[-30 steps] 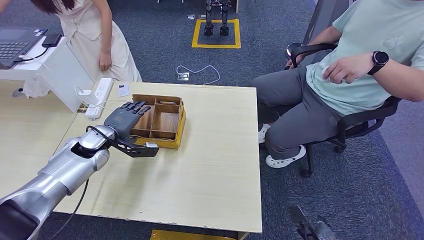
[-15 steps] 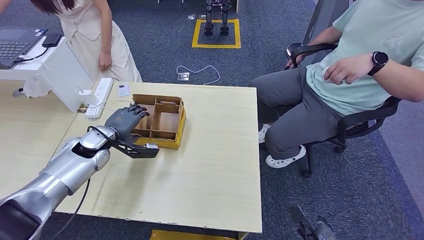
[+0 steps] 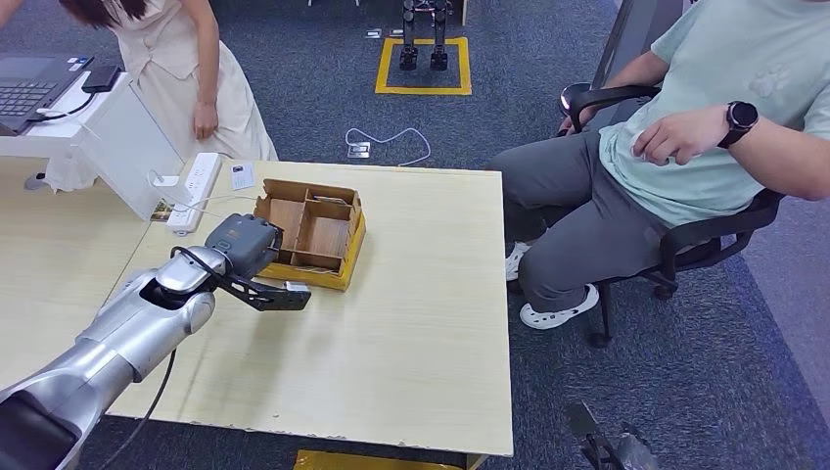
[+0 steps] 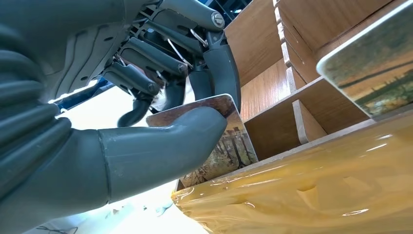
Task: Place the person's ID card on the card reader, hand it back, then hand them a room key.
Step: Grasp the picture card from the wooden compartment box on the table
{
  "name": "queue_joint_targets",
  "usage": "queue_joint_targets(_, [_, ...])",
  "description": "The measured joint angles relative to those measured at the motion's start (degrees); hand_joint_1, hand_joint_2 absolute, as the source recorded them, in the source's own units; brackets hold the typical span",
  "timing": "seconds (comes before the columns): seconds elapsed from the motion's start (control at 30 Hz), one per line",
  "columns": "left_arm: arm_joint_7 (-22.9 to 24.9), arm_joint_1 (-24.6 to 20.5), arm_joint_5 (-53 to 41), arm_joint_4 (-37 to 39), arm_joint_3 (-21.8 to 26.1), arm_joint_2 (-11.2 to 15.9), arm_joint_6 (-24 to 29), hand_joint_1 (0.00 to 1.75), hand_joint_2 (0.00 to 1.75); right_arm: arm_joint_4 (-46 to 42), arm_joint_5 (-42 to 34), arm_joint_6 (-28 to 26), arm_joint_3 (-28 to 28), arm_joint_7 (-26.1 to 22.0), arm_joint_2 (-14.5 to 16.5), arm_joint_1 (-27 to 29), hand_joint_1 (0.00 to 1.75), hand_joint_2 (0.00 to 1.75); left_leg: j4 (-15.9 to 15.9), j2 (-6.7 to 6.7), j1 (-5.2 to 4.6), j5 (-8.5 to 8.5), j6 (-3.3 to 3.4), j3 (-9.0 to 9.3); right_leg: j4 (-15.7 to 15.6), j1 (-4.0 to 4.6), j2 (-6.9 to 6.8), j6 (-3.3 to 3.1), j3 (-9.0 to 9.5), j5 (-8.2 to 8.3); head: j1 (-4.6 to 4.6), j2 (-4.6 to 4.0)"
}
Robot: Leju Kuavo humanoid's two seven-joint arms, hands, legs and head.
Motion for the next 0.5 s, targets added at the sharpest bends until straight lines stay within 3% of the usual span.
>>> queue_joint_targets(0.5, [-0.5, -0.2, 0.1, 0.0, 0.0, 0.0, -0.7, 1.75, 1.75, 0.0, 0.1, -0.1, 0.0, 0.0, 0.0, 0.0, 0.00, 0.00, 0.0, 0.00, 0.00, 0.00, 0.00, 0.00, 0.0, 0.00, 0.00, 0.00, 0.01, 0.00, 0.00, -0.01])
